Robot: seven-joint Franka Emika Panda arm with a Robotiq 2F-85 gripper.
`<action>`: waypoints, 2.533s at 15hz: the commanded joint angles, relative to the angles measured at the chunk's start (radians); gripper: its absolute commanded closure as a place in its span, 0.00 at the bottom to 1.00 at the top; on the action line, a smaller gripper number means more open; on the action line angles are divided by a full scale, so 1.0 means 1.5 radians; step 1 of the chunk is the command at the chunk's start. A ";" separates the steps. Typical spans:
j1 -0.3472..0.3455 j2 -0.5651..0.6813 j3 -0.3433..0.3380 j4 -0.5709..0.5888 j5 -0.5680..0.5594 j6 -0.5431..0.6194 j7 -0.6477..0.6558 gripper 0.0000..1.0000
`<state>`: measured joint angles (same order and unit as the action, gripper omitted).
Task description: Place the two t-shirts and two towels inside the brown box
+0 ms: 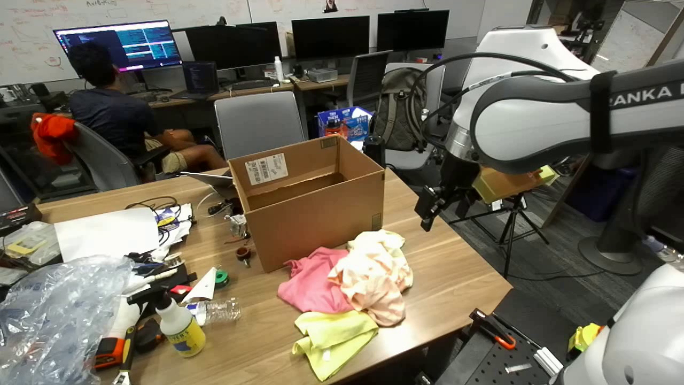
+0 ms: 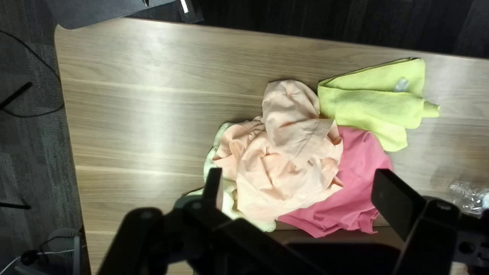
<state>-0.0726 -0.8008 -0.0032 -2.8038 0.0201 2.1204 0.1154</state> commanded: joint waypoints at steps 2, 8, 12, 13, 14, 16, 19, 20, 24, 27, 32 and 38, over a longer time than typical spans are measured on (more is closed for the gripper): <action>0.003 0.020 0.005 0.008 -0.001 0.006 0.000 0.00; 0.026 0.134 0.039 0.047 -0.010 0.048 0.003 0.00; 0.041 0.223 0.064 0.067 -0.010 0.106 0.012 0.00; 0.045 0.246 0.067 0.069 -0.008 0.129 0.014 0.00; 0.046 0.266 0.070 0.072 -0.008 0.146 0.017 0.00; 0.052 0.314 0.072 0.080 -0.002 0.181 0.024 0.00; 0.058 0.385 0.075 0.093 0.000 0.219 0.043 0.00; 0.059 0.408 0.076 0.099 -0.001 0.226 0.050 0.00; 0.068 0.497 0.072 0.136 -0.002 0.246 0.074 0.00; 0.071 0.546 0.066 0.166 -0.011 0.271 0.092 0.00; 0.074 0.599 0.048 0.199 -0.034 0.319 0.134 0.00; 0.082 0.656 0.004 0.207 -0.108 0.336 0.214 0.00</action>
<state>0.0269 0.1360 0.0404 -2.5155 -0.0972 2.6025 0.3741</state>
